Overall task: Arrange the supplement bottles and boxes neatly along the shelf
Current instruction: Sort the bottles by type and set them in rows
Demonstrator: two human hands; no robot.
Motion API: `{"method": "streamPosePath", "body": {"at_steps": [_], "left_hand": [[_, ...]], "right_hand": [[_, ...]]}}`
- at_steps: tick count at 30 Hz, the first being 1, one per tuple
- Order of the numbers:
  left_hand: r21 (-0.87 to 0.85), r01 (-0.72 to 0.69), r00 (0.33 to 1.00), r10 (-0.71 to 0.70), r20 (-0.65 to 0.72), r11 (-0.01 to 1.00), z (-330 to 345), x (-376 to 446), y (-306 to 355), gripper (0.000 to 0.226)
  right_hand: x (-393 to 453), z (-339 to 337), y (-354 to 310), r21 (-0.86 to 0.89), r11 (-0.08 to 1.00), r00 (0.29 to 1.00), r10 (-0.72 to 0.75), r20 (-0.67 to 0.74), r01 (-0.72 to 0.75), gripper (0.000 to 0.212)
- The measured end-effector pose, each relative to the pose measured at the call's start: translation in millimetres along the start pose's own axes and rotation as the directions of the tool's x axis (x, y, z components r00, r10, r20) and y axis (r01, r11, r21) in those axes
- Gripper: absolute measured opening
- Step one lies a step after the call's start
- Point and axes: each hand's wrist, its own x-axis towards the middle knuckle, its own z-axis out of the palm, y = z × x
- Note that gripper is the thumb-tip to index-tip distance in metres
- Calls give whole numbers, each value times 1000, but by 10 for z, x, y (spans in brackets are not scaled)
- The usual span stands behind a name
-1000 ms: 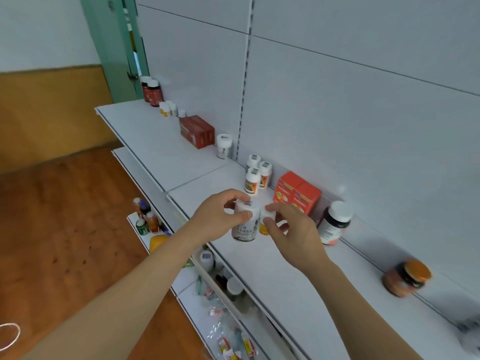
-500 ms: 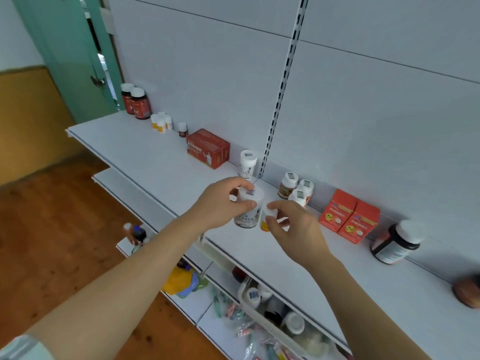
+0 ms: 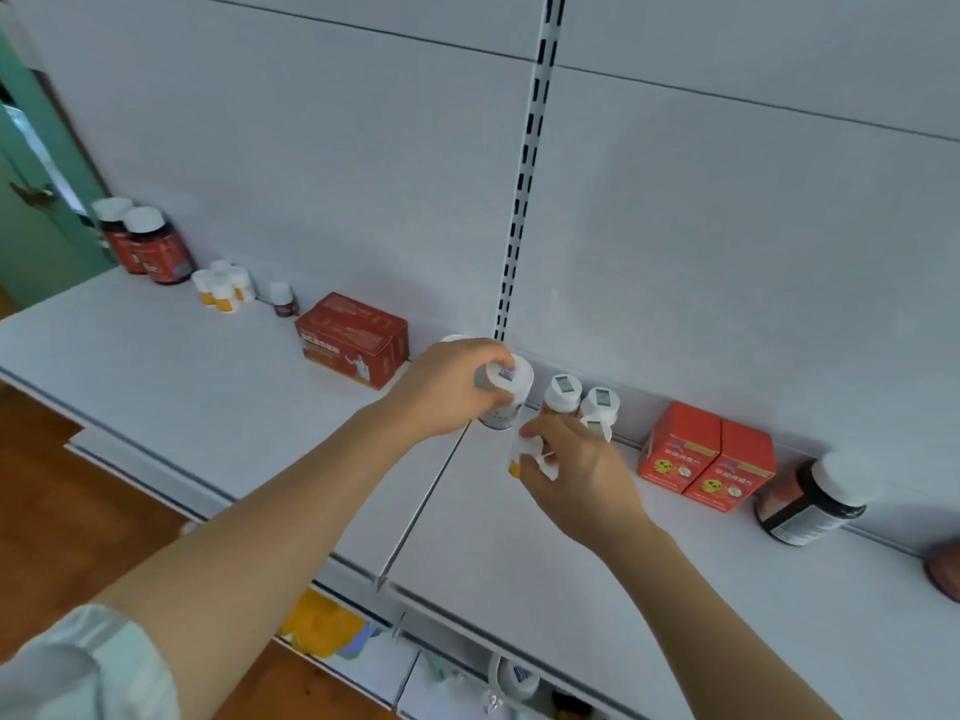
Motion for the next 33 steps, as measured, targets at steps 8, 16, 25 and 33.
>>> {"method": "streamPosePath", "body": {"at_steps": [8,16,25,33], "left_hand": [[84,-256,965,259,-32,963,116,378,-457,35],[214,-422,905,424,39,881,249,503,-772,30],[263,-469,881,466,80,843,262,582,-822,25],[265,-442,893,447,46,857,-30,534,-773,31]], "right_hand": [[173,224,-160,-14,994,994,110,-23,-110,20],[296,336,-346,-60,968,964,233,-128,-242,28],[311,363,-532,-92,946,935,286,-211,-310,21],[400,324,-581,-129,952,946,248,-206,-278,22]]}}
